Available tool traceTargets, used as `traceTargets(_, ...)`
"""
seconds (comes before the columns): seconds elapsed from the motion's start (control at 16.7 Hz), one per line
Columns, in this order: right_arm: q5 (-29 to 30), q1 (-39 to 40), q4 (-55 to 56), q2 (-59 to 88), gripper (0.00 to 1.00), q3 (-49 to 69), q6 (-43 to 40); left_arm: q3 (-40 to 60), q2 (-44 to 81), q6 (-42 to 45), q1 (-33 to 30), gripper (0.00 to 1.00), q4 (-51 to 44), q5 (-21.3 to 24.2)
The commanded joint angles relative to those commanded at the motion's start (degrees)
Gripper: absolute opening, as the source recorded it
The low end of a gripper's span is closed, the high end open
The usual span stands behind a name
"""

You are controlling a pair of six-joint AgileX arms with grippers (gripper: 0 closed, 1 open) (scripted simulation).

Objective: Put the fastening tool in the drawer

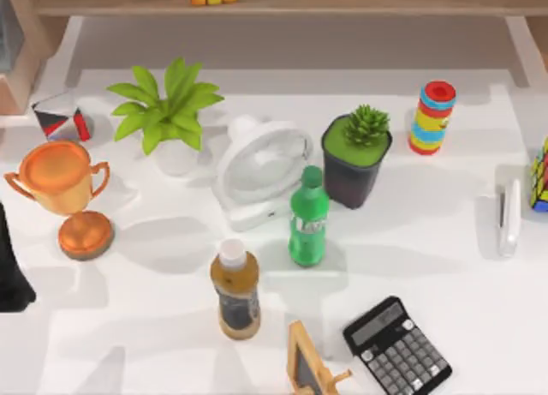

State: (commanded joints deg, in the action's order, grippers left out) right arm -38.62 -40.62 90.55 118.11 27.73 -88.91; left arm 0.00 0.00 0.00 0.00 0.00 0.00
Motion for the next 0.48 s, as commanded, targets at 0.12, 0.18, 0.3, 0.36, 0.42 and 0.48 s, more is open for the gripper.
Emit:
traceTargets(0.12,0.00,0.00,0.00,0.00,0.15,0.00,0.00,0.00,0.00,0.00,0.00,1.00,0.00,0.00)
traceTargets(0.18,0.00,0.00,0.00,0.00,0.23,0.00,0.00,0.00,0.00,0.00,0.00,1.00,0.00,0.00)
traceTargets(0.3,0.00,0.00,0.00,0.00,0.38,0.00,0.00,0.00,0.00,0.00,0.00,1.00,0.00,0.00)
traceTargets(0.36,0.00,0.00,0.00,0.00,0.45,0.00,0.00,0.00,0.00,0.00,0.00,1.00,0.00,0.00)
traceTargets(0.42,0.00,0.00,0.00,0.00,0.53,0.00,0.00,0.00,0.00,0.00,0.00,1.00,0.00,0.00)
traceTargets(0.48,0.00,0.00,0.00,0.00,0.60,0.00,0.00,0.00,0.00,0.00,0.00,1.00,0.00,0.00)
